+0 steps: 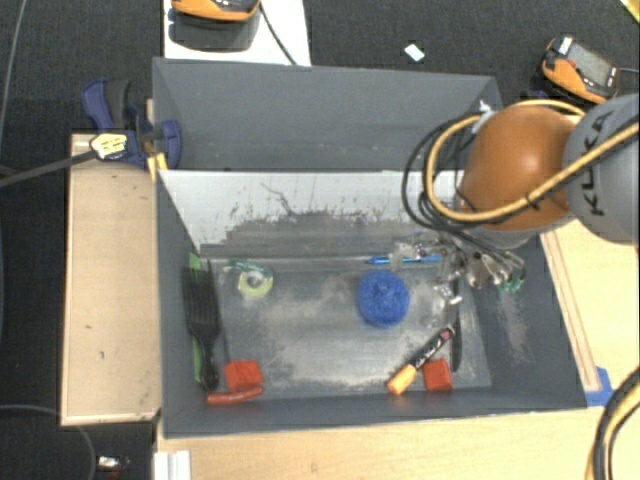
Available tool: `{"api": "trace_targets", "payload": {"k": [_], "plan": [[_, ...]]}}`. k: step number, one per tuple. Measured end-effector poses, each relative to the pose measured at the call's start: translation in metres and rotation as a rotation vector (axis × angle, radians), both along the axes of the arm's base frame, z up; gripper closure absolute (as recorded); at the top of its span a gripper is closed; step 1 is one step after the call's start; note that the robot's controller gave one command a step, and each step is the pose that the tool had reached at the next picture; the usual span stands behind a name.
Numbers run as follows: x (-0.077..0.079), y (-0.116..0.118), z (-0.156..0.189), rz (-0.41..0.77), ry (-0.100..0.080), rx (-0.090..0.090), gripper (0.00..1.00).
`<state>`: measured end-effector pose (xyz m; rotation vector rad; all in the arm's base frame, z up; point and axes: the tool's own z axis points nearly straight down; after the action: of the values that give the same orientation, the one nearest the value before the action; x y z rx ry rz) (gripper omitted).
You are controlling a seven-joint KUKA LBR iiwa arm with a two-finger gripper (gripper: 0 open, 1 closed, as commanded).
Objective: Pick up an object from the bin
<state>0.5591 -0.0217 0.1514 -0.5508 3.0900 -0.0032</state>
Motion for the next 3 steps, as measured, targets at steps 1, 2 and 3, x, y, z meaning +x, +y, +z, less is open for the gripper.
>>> {"api": "trace_targets", "payload": {"k": [1, 2, 3], "plan": [[0.036, 0.027, -0.074, 0.19, -0.003, 0.0, 1.0], [0.036, 0.027, -0.074, 0.19, -0.003, 0.0, 1.0], [0.035, 0.016, -0.074, 0.296, -0.016, 0.004, 1.0]]}}
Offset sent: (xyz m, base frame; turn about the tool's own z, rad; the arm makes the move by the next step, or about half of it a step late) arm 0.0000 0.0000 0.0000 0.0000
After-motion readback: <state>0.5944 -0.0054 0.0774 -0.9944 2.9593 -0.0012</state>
